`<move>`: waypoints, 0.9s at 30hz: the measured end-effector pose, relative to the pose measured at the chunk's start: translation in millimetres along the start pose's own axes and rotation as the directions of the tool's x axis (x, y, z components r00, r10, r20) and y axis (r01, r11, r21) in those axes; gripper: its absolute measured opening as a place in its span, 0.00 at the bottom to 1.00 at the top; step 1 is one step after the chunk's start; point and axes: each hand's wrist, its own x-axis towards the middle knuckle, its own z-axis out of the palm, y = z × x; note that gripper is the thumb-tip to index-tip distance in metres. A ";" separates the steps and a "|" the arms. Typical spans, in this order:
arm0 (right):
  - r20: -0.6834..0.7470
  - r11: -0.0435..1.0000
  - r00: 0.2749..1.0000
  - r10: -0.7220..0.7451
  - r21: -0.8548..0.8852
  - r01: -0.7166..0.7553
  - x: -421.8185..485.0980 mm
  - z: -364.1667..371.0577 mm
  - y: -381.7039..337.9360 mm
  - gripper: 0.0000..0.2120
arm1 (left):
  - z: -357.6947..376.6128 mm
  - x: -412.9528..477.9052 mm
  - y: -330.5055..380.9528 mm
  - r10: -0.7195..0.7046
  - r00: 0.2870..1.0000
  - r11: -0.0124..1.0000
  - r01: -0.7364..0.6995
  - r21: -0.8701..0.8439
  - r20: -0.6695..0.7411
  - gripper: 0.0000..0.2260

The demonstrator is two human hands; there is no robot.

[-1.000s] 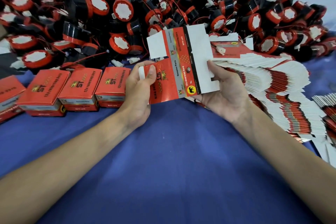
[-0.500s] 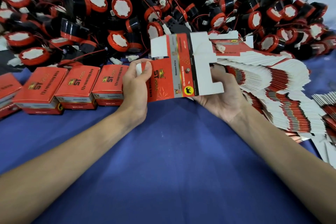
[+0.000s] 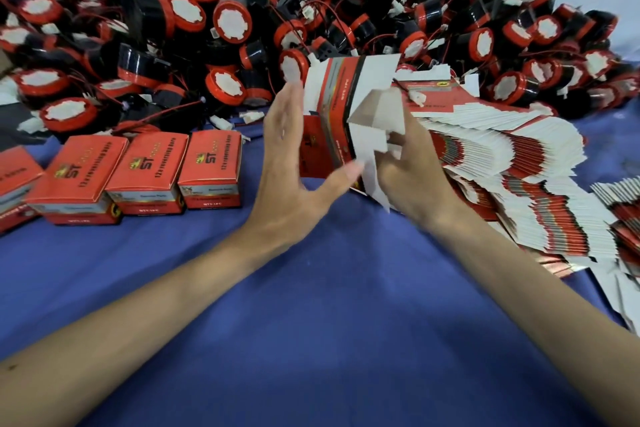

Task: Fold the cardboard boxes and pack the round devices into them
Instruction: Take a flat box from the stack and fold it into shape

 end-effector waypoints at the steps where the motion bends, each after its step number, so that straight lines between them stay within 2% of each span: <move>1: -0.006 0.999 1.000 -0.027 -0.047 0.027 -1.5 2.7 -2.1 0.28 | -0.8 -0.3 1.4 0.073 0.997 0.997 -0.073 0.018 0.013 0.42; 3: -0.004 0.985 0.991 -0.135 -0.110 0.133 -6.3 7.1 -6.0 0.31 | -1.9 -0.2 3.8 0.221 0.975 0.974 -0.221 0.056 0.009 0.42; 5: 0.056 0.951 0.966 -0.252 -0.168 0.258 -12.1 11.4 -9.7 0.29 | -1.4 0.1 4.9 0.354 0.935 0.932 -0.355 0.071 0.015 0.41; 7: 0.133 0.930 0.952 -0.276 -0.212 0.300 -16.3 14.5 -9.0 0.33 | -0.8 1.1 3.5 0.422 0.906 0.903 -0.422 0.082 0.013 0.39; 9: 0.156 0.935 0.957 -0.243 -0.223 0.274 -16.4 13.4 -6.4 0.37 | 0.7 -0.1 2.7 0.434 0.901 0.898 -0.431 0.085 -0.017 0.35; 11: 0.096 0.956 0.977 -0.191 -0.207 0.207 -10.5 6.5 -7.5 0.35 | 0.2 -1.3 0.1 0.414 0.910 0.910 -0.414 0.018 -0.024 0.29; 14: -0.028 1.000 0.999 -0.026 0.001 0.026 0.7 -8.0 -13.9 0.30 | -2.9 -0.8 -2.2 0.348 0.937 0.934 -0.348 -0.083 -0.020 0.23; 16: -0.082 0.991 0.994 0.079 0.119 -0.069 2.8 -15.1 -15.1 0.26 | -2.5 -1.7 -1.4 0.349 0.937 0.935 -0.349 -0.071 -0.006 0.25; 19: -0.130 0.974 0.973 0.193 0.148 -0.173 5.7 -20.5 -13.6 0.19 | 1.4 -3.4 0.8 0.339 0.940 0.941 -0.339 -0.025 0.034 0.31; 21: -0.132 0.962 0.964 0.233 0.179 -0.208 6.6 -19.1 -13.4 0.14 | 2.5 -4.3 -0.2 0.249 0.969 0.968 -0.249 -0.019 0.002 0.29; 22: -0.115 0.942 0.963 0.246 0.261 -0.209 6.1 -18.7 -14.4 0.13 | 2.1 -4.3 0.6 0.195 0.980 0.980 -0.196 -0.029 -0.033 0.28; 23: -0.074 0.910 0.969 0.237 0.367 -0.195 5.8 -18.8 -16.3 0.12 | 1.1 -3.9 1.7 0.152 0.985 0.986 -0.156 -0.050 -0.080 0.27; 25: 0.048 0.865 0.993 0.109 0.488 -0.118 3.7 -19.0 -18.3 0.15 | 0.2 -4.0 2.2 0.093 0.982 0.978 -0.122 -0.170 -0.167 0.27; 27: 0.139 0.885 0.990 -0.033 0.465 -0.036 -2.0 -14.8 -20.0 0.21 | -1.5 -3.3 3.0 0.012 0.980 0.943 -0.078 -0.324 -0.201 0.34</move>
